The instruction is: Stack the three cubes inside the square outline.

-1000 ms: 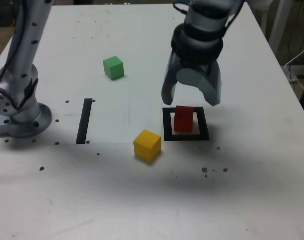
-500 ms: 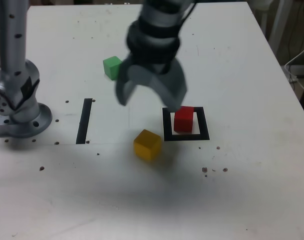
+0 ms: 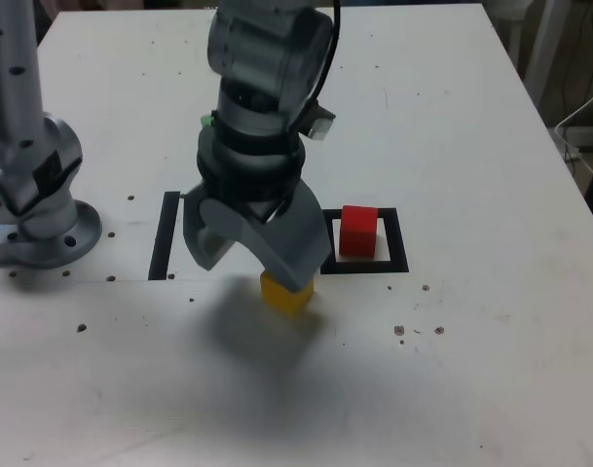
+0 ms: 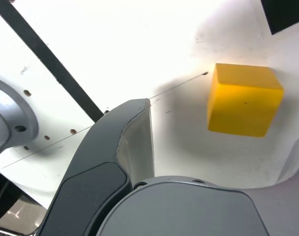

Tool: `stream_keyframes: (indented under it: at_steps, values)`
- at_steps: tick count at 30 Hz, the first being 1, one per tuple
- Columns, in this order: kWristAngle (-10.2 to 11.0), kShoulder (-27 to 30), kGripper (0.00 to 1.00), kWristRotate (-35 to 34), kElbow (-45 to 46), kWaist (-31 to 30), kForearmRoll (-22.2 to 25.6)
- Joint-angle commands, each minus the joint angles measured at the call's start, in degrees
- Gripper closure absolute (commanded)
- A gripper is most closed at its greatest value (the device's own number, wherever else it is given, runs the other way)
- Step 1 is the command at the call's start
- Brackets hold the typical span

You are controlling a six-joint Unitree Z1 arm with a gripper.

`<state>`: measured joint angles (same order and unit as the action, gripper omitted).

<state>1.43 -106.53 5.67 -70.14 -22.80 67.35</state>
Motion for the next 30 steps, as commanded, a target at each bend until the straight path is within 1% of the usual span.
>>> stream_keyframes:
  at_steps: [1,6,11,14,17,20,21,23,27,30]
  values:
    - [0.22,-0.55,0.06,-0.13,-0.14,-0.14,-0.01]
    - [1.27,-1.2,0.11,-0.2,-0.44,-0.14,-0.31]
    - [1.89,-2.5,0.16,-0.47,0.08,-0.17,-2.68]
    - [2.77,-3.03,0.17,-1.18,0.37,-0.45,-3.64]
    - [3.74,-3.22,0.2,-2.07,0.23,-0.92,-3.56]
    - [4.08,-3.39,0.23,-2.5,-0.02,-1.19,-3.42]
    - [4.13,-3.45,0.25,-2.56,-0.07,-1.22,-3.36]
    - [4.37,-3.54,0.33,-2.84,-0.15,-1.23,-3.31]
    - [4.75,-3.57,0.49,-3.41,0.05,-1.24,-3.88]
    - [4.57,-3.64,0.57,-3.56,0.3,-1.23,-4.56]
